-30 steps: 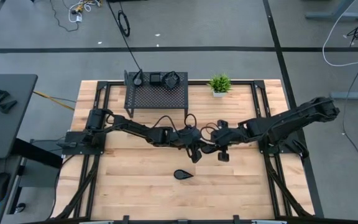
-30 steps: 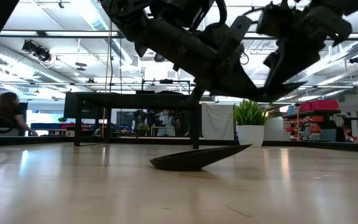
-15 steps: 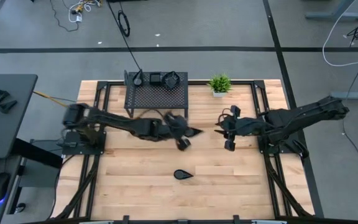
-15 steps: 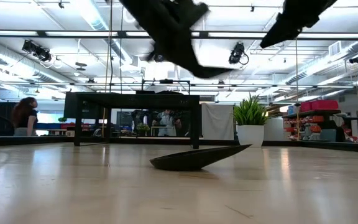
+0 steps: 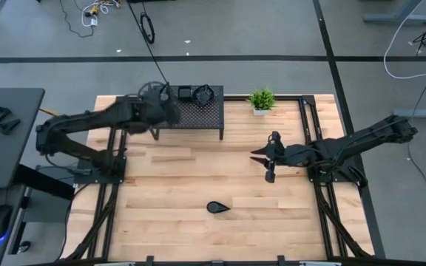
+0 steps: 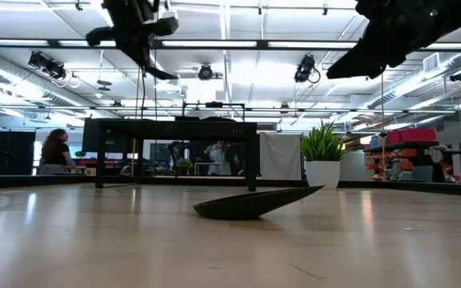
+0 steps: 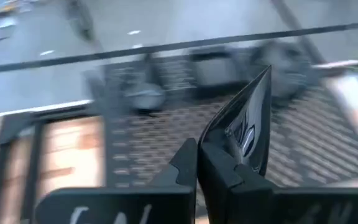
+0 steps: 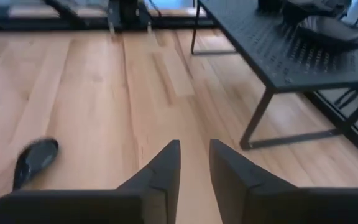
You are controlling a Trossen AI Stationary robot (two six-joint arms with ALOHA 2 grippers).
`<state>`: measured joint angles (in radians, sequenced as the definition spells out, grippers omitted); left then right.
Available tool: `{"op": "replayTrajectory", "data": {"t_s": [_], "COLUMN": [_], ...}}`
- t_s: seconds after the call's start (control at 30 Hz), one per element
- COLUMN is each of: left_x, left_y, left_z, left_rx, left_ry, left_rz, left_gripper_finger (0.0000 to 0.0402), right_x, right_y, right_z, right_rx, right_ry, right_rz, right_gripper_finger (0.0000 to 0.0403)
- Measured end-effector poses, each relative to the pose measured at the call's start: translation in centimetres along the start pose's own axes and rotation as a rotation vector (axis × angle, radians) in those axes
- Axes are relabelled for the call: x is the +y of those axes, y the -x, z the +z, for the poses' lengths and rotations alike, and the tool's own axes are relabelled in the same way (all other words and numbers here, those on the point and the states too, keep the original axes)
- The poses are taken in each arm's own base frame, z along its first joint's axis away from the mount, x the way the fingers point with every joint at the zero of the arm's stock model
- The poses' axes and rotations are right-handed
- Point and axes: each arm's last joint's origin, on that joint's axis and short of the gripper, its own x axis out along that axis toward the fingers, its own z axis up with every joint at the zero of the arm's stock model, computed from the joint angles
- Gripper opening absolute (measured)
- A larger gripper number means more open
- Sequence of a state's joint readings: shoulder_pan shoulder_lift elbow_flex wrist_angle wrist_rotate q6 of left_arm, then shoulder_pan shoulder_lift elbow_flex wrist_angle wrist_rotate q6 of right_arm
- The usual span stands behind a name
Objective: Pick & Place Mini shaped plates
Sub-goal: Stack the black drop-shaped plate on top of the drop-shaped plate on the shelf
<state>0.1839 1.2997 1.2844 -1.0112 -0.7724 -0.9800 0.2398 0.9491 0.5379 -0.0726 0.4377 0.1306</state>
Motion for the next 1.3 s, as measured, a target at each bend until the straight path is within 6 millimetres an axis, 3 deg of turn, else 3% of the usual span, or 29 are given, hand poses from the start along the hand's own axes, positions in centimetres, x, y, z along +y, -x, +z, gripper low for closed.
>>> {"op": "replayTrajectory", "data": {"t_s": [0.17, 0.4, 0.67, 0.9, 1.3], "left_x": [1.8, 2.5, 2.6, 2.9, 2.1], "left_y": [-2.0, -5.3, -8.3, -9.9, -12.4], "left_z": [1.8, 3.4, 3.4, 3.7, 2.6], "left_rx": [-0.012, 0.025, 0.024, -0.001, 0.076], "left_ry": [0.091, 0.246, 0.252, 0.270, 0.226], "left_rz": [0.107, 0.144, 0.246, 0.298, 0.328], "left_gripper_finger": [0.0008, 0.0015, 0.0013, 0.0021, 0.0034], "right_x": [0.1, 0.2, 0.6, 1.1, 1.2], "right_y": [-0.1, 0.0, 0.1, 0.3, 0.4], "right_z": [0.1, 0.5, 0.6, 0.6, 1.0], "right_rx": [-0.060, -0.103, -0.114, -0.121, -0.159], "right_ry": [-0.019, -0.012, -0.007, -0.001, -0.019], "right_rz": [0.011, 0.031, 0.071, 0.096, 0.105], "right_gripper_finger": [0.0086, 0.0086, 0.0086, 0.0086, 0.0086]}}
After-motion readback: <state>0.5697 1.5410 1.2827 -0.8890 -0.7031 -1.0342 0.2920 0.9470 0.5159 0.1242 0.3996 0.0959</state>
